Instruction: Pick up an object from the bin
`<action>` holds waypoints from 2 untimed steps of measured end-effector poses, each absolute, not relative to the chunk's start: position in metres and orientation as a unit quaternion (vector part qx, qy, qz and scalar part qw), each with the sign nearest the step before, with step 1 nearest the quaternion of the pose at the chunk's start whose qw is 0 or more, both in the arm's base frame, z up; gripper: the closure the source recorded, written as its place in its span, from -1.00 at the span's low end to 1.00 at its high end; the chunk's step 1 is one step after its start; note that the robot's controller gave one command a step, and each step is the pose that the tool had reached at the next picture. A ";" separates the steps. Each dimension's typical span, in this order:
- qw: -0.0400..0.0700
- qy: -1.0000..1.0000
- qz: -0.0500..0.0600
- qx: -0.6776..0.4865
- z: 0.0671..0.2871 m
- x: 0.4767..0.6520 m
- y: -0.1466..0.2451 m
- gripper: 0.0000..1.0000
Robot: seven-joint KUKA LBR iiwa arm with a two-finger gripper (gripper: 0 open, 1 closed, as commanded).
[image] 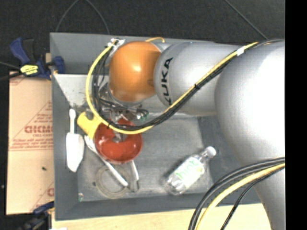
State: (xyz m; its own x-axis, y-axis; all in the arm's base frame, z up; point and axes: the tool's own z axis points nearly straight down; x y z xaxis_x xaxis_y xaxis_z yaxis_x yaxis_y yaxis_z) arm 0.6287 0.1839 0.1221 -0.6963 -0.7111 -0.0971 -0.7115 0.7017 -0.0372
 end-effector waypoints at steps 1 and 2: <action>0.045 0.872 -0.006 -0.488 0.110 0.610 0.188 -1.00; 0.052 0.869 -0.007 -0.493 0.100 0.621 0.190 -1.00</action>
Offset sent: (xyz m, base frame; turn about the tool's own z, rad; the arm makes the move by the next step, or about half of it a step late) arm 0.0022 0.0091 -0.0404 -0.2602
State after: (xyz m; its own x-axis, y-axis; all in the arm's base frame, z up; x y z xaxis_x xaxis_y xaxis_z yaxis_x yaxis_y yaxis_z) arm 0.6211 0.1899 0.1004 -0.5089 -0.8567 -0.0844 -0.8553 0.5143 -0.0633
